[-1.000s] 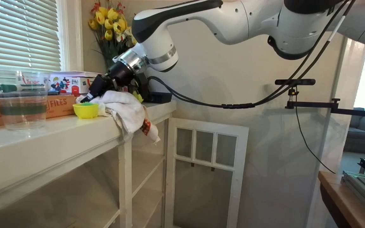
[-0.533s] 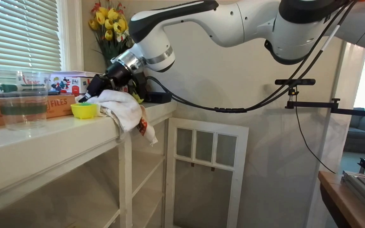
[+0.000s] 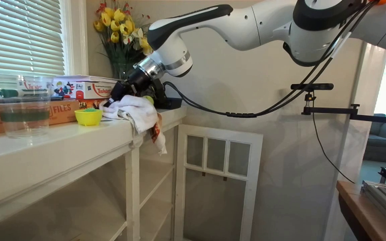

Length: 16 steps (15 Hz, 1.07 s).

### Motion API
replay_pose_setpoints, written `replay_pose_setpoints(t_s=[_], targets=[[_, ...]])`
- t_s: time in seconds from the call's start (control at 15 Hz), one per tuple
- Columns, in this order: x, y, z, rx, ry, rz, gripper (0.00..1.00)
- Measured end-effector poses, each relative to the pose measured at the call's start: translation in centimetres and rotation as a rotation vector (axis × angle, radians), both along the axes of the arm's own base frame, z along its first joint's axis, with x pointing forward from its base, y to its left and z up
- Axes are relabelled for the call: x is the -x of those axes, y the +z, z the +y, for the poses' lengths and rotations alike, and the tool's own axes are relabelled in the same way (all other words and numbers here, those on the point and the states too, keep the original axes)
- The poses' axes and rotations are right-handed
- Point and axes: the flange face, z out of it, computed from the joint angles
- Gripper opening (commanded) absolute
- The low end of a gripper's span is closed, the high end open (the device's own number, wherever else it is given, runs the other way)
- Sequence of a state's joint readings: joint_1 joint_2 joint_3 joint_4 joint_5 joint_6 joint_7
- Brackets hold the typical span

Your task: Use the towel to wipe the counter

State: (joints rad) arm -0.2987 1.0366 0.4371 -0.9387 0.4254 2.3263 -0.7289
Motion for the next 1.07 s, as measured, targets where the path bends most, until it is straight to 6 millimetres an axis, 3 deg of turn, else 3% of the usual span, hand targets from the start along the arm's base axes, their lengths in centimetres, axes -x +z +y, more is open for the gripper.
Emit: replay_pose_setpoints(t_s=[0.2, 0.53, 0.8, 1.07], targets=[[0.0, 0.1, -2.8, 0.024, -0.055, -0.016, 0.04], [0.0, 0.1, -2.6, 0.037, -0.053, -0.018, 0.04], [-0.1, 0.1, -1.1, 0.039, -0.020, -0.013, 0.04], [-0.1, 0.1, 2.6, 0.034, 0.058, 0.000, 0.04]])
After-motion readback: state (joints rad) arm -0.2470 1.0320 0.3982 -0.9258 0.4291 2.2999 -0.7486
